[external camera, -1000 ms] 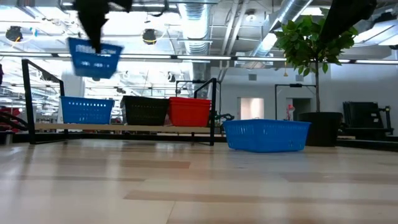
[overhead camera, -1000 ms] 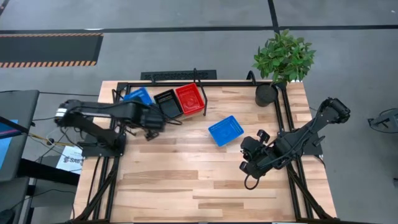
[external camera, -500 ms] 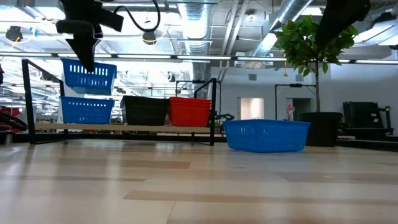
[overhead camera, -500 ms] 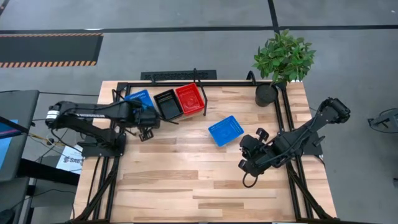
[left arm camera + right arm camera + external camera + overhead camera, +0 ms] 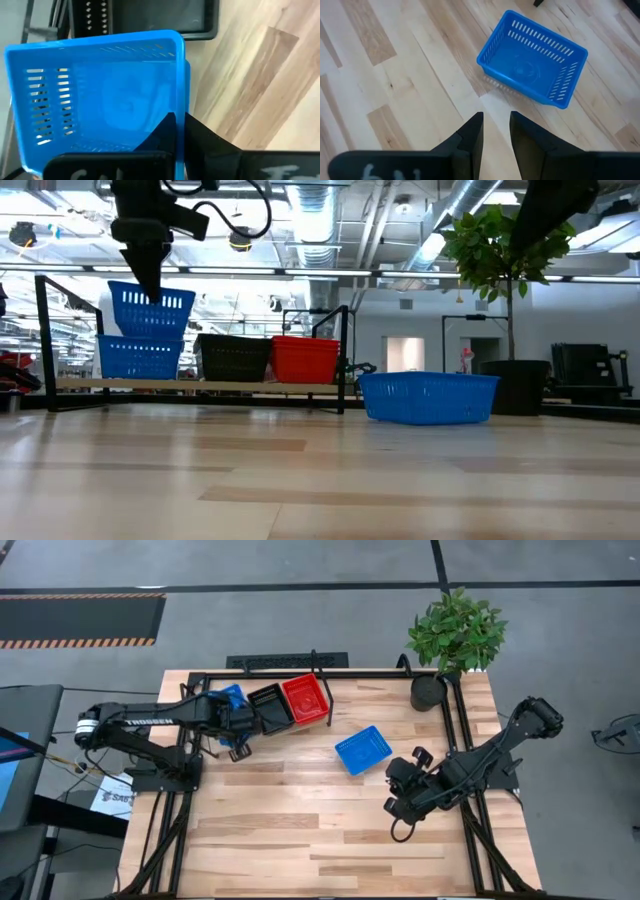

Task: Stack baskets on shelf by color
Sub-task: Stack the left blue bin on top of the blue bin on the shelf

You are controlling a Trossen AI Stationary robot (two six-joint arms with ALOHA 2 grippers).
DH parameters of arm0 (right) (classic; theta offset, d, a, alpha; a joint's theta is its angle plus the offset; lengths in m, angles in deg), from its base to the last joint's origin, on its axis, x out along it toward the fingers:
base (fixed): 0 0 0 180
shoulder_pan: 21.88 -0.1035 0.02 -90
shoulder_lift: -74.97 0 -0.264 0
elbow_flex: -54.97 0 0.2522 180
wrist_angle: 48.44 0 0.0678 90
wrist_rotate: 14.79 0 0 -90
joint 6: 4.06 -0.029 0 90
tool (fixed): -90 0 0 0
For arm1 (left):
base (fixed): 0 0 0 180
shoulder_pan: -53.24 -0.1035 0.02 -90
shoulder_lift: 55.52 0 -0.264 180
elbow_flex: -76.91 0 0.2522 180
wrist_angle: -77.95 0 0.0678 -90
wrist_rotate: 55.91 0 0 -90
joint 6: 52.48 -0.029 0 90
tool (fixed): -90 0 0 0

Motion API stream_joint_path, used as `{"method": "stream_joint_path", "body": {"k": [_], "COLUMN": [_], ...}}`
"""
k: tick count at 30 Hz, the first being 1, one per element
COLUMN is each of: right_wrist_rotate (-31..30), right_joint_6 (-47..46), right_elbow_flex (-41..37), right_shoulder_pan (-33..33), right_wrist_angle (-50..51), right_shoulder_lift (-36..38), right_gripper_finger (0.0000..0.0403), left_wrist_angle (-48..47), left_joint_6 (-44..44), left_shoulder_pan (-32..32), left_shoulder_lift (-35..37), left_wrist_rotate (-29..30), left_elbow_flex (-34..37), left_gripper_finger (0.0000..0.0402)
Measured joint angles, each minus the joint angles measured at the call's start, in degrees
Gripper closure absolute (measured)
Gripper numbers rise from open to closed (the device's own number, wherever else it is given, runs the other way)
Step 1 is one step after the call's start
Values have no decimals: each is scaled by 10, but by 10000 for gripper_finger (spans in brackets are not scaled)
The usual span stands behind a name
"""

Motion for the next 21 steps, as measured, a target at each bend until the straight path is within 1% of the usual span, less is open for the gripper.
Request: {"method": "stream_joint_path", "body": {"k": [7,18,21], "right_wrist_rotate": [0,0,0], "right_joint_6": [0,0,0], "right_elbow_flex": [0,0,0], "right_shoulder_pan": [-1,-8,-8], "right_wrist_angle": [0,0,0], "right_shoulder_lift": [0,0,0], "right_gripper_finger": [285,285,285], "left_wrist_angle": [6,0,0], "left_joint_6": [-24,-21,-15], "left_shoulder_pan": [-10,-12,-11], "left_shoulder_lift": [0,0,8], "left_wrist_rotate": [0,1,2], "left_elbow_flex": [0,0,15], "left_gripper_finger": [401,401,401]}}
